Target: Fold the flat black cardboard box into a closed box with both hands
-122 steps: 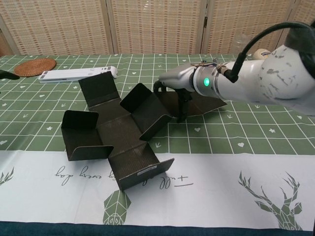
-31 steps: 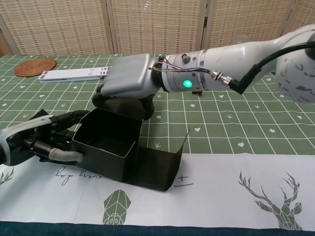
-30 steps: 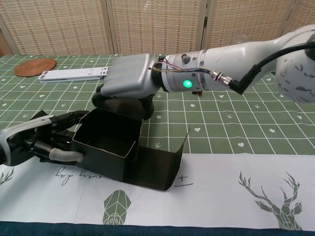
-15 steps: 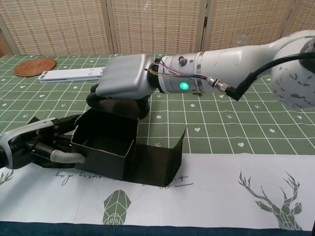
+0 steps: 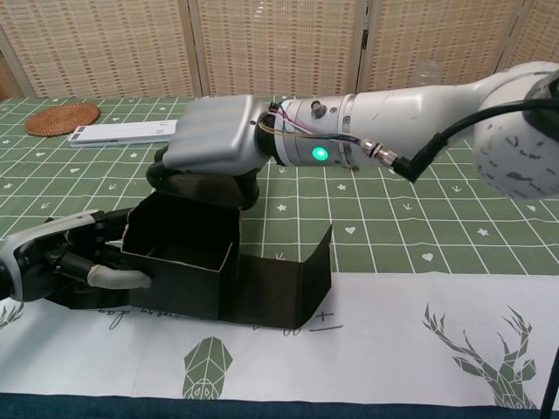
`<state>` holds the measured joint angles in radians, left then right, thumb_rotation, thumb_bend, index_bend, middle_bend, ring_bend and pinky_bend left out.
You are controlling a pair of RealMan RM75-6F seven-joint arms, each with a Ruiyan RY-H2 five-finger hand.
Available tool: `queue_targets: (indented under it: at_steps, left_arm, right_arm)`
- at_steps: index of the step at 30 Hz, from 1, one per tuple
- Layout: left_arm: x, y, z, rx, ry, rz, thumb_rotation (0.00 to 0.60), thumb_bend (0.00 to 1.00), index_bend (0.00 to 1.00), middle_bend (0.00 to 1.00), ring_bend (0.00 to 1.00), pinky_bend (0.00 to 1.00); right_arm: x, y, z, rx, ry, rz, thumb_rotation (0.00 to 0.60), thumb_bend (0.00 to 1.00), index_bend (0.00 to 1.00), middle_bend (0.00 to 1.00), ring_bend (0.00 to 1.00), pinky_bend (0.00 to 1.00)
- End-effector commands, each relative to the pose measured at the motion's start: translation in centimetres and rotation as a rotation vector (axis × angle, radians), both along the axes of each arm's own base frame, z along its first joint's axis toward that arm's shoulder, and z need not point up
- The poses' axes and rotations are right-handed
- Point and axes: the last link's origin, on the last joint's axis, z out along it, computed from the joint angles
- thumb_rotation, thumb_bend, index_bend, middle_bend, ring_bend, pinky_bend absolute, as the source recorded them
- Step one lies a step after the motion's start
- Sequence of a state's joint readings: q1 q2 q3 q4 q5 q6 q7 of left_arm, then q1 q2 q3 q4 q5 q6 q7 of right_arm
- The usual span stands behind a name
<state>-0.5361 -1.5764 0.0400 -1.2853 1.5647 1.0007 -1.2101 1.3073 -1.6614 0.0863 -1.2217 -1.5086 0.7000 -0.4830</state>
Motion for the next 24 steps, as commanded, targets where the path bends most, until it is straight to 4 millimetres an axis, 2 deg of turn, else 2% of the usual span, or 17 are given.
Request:
queue_targets:
  at_steps: [1,5,9,10,12,18,21,24]
  left_arm:
    - [0.1,0.0,0.0,-0.006,-0.004,-0.002,0.6,0.14,0.26,0.25,0.65,0.92]
    - [0.1,-0.1,0.0,-0.012,-0.005,-0.006,0.6,0.14,0.26,0.25,0.65,0.92]
    - [0.0,-0.1,0.1,-0.008,-0.01,0.002,0.6,0.14,0.26,0.25,0.65,0.92]
    - [-0.1,-0.1,0.1,-0.008,-0.01,0.002,0.6,0.14,0.26,0.25,0.65,0.92]
    - [-0.1,-0.1,0.2,-0.007,-0.012,0.003,0.6,0.14,0.26,0.25,0.66,0.92]
    - [-0.2,0.0,0.4,-0.014,-0.019,-0.005,0.6,0.14,0.24,0.25,0.77,0.92]
    - [-0.2,0.0,0.5,-0.02,-0.017,-0.011,0.6,0.14,0.24,0.25,0.76,0.92]
    - [-0.3,0.1,0.8,-0.023,-0.008,-0.02,0.6,0.14,0.23,0.25,0.69,0.91]
  right_arm:
    - [0.1,0.2,-0.2,0.006,0.0,-0.001,0.6,0.3,0.32,0.36,0.78,1.0]
    - [0.4,0.4,-0.4,0.012,-0.001,-0.001,0.6,0.3,0.26,0.29,0.77,1.0]
    - [0.4,0.6,-0.3,0.019,0.004,-0.012,0.6,0.29,0.04,0.17,0.75,1.0]
    - [0.3,0.6,-0.3,0.02,0.006,-0.013,0.6,0.28,0.01,0.14,0.75,1.0]
    - [0.3,0.6,-0.2,0.025,0.008,-0.023,0.6,0.26,0.0,0.09,0.73,1.0]
    - [0.2,0.8,0.0,0.032,0.009,-0.038,0.6,0.22,0.0,0.0,0.7,1.0]
    - [0.3,1.0,0.3,0.038,-0.007,-0.046,0.6,0.21,0.0,0.0,0.69,1.0]
    - [0.1,1.0,0.8,0.05,-0.033,-0.068,0.6,0.21,0.0,0.0,0.68,1.0]
